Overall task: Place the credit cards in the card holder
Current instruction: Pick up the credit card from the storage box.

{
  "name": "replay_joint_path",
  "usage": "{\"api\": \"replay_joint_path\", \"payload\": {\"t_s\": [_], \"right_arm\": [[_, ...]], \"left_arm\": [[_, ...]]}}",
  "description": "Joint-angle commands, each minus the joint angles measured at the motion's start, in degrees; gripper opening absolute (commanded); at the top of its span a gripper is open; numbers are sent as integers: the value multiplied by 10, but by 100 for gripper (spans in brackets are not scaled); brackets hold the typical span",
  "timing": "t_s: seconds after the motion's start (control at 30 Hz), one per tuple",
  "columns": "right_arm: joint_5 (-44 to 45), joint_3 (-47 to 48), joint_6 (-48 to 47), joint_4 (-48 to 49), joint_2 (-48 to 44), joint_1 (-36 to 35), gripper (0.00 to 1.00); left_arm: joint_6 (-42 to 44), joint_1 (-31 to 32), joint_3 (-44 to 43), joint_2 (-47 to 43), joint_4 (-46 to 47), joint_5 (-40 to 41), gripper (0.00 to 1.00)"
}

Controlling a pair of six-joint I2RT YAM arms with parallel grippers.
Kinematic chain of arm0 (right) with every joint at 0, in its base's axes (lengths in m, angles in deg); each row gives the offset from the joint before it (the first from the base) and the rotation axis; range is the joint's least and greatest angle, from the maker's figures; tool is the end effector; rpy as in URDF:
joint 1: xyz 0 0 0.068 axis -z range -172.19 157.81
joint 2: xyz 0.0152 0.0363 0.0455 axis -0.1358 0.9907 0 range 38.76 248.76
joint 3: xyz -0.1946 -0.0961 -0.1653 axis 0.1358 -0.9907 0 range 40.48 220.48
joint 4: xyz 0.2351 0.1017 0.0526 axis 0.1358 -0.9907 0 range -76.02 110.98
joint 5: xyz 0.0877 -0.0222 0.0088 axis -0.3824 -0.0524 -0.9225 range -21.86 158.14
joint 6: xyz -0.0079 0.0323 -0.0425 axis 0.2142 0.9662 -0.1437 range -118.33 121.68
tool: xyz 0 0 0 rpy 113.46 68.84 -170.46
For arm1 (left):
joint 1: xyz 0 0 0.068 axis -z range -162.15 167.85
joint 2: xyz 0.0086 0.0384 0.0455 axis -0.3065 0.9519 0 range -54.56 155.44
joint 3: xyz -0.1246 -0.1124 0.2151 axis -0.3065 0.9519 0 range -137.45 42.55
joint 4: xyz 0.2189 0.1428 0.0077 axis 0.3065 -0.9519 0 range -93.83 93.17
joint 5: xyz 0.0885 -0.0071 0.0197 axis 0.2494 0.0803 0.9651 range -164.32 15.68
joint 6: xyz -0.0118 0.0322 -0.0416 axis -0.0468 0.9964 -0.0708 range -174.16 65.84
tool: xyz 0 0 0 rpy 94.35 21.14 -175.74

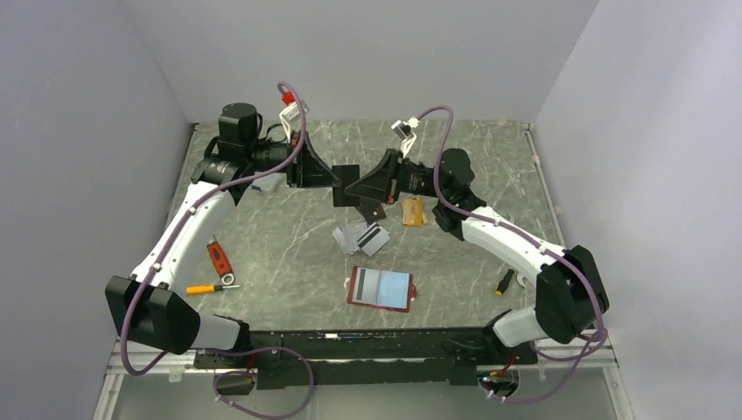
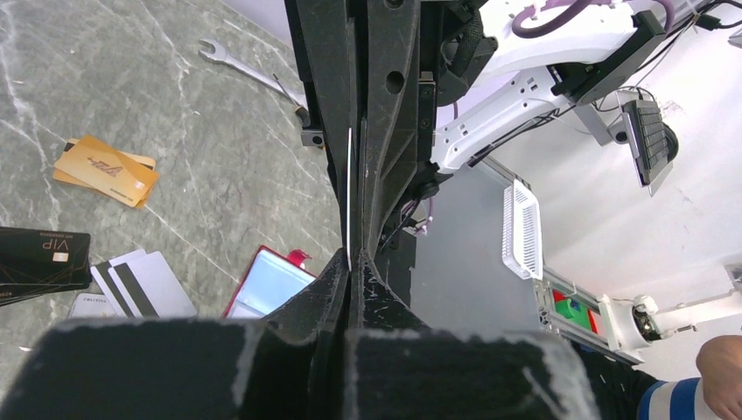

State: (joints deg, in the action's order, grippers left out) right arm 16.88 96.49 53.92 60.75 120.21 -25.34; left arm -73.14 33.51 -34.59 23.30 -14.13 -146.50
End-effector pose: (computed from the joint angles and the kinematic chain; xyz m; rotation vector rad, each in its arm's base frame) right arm 0.2536 0.1988 0.3472 -0.6371 1.5645 1.7615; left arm 0.2711 -0.1111 0.4022 0.8631 1.7517 -1.5742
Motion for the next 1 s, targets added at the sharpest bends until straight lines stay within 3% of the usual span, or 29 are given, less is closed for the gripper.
{"api": "replay_joint_path", "payload": {"t_s": [0.0, 0.23, 0.4, 0.47, 0.53, 0.63, 0.73, 0.97], "right_arm": [[-3, 20, -35, -35, -2, -25, 0], [2, 4, -56, -61, -14, -36, 0], [6, 0, -57, -62, -19, -38, 1], [9, -1, -51, -49, -20, -38, 15], [13, 0, -45, -38, -22, -37, 24], [17, 6, -38, -26, -28, -33, 27], [18, 9, -20, -1, -32, -24, 26], [18, 11, -21, -16, -45, -2, 2]], "left_arm": [[-2, 4, -35, 1, 24, -23, 5], [10, -2, -48, 2, 5, -13, 7], [17, -5, -46, 2, 2, -7, 0], [16, -5, -42, 0, 5, -7, 0], [20, -5, -41, 0, 1, -7, 0], [34, -5, -43, 0, -16, -3, 0], [40, -5, -43, -2, -23, 0, 0], [51, -6, -46, -5, -36, -1, 0]]}}
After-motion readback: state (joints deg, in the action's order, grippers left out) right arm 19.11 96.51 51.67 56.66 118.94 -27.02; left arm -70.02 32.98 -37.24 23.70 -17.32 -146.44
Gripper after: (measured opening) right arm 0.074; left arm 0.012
